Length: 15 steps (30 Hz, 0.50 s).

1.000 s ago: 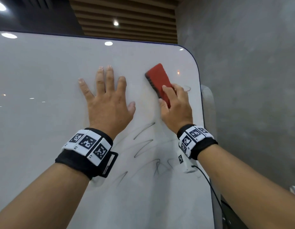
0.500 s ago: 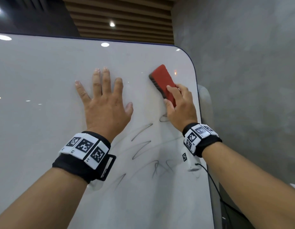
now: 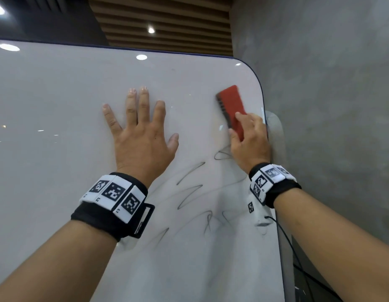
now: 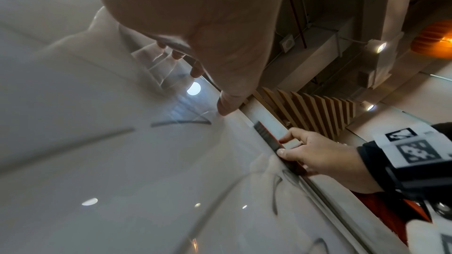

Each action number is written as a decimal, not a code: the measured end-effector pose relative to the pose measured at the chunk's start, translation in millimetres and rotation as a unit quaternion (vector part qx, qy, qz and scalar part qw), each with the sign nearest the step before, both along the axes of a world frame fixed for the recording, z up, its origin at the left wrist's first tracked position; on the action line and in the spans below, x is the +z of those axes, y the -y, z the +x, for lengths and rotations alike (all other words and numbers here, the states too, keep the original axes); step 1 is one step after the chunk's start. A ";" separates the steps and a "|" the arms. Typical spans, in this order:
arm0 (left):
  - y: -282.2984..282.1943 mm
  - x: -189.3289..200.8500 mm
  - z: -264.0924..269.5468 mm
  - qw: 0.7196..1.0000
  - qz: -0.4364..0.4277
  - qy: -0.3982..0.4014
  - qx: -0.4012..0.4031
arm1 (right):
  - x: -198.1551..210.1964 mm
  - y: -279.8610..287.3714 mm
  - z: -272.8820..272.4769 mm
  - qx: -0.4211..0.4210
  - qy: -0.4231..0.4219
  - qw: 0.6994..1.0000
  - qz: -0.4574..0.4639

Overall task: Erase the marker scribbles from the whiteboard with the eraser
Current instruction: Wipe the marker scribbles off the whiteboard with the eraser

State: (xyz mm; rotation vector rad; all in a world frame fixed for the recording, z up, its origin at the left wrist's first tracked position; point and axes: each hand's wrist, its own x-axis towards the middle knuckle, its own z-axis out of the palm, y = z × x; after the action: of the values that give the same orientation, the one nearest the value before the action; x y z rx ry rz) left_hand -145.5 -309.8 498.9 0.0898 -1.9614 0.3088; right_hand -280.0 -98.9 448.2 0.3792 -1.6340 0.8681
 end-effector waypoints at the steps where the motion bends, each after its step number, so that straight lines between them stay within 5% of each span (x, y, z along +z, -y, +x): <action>1: -0.1 0.0 -0.2 1.000 0.001 0.000 0.001 | 3.2 -3.6 -4.2 0.001 0.027 0.998 -0.057; 4: 0.2 0.8 0.0 1.000 -0.001 0.000 0.005 | 11.4 -3.1 -2.8 0.007 0.098 0.984 -0.150; 10: 1.2 1.2 3.7 1.000 -0.005 0.012 0.003 | 0.8 16.5 20.9 0.054 0.021 0.998 -0.001; 15: 13.8 2.1 16.6 0.995 -0.032 0.082 0.046 | 7.7 29.4 27.0 0.059 0.040 0.994 -0.081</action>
State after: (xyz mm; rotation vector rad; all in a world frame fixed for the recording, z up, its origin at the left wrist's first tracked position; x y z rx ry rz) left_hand -128.9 -323.6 501.0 0.1166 -2.1108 0.4504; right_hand -253.0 -128.3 455.9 0.3338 -1.6145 1.1097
